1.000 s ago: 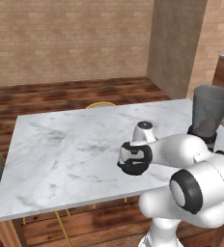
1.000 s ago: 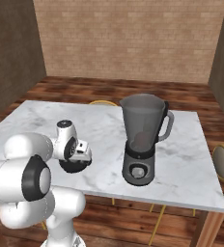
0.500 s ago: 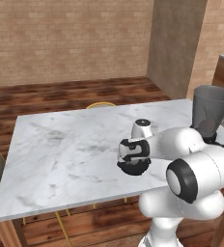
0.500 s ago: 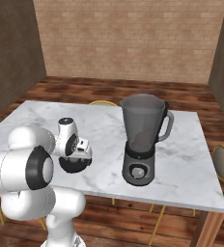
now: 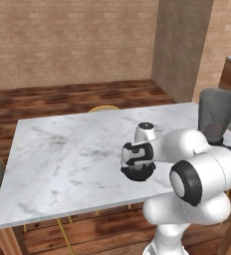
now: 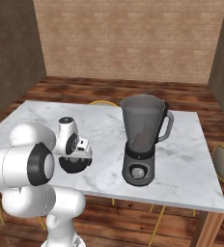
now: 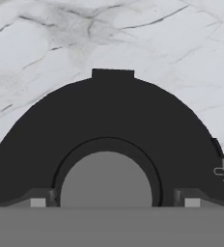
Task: Grab the garlic and onion from the fridge, place them in the blender, close the lid, and turn on the blender to create a marinade.
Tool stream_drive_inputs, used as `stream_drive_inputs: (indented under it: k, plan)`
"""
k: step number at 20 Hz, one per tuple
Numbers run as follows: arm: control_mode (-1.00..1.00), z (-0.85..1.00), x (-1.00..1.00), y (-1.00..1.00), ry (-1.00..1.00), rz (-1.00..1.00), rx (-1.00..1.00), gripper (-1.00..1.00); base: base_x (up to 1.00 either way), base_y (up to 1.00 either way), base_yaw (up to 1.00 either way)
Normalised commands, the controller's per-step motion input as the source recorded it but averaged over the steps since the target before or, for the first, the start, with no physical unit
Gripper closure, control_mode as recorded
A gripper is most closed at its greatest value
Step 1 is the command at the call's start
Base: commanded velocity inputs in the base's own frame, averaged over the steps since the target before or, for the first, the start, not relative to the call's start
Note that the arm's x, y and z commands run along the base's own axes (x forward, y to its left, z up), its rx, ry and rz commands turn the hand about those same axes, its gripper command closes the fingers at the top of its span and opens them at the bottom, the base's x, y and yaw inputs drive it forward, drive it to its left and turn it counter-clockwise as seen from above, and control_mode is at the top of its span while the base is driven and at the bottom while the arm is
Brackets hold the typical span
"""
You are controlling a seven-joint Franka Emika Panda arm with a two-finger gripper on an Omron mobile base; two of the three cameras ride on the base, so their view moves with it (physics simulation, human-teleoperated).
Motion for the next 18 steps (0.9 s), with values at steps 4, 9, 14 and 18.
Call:
stream_drive_inputs:
  k: [4, 9, 14, 18]
  plan:
    - [-1.00, -0.40, 0.00, 0.00, 0.00, 0.00, 0.00, 1.00, 0.00, 0.00, 0.00]
    - [-1.00, -0.32, 0.00, 0.00, 0.00, 0.00, 0.00, 1.00, 0.00, 0.00, 0.00]
    - [-1.00, -0.20, -0.05, 0.00, -0.04, 0.00, 0.00, 1.00, 0.00, 0.00, 0.00]
    - [-1.00, -0.13, -0.14, 0.03, -0.04, 0.00, 0.00, 1.00, 0.00, 0.00, 0.00]
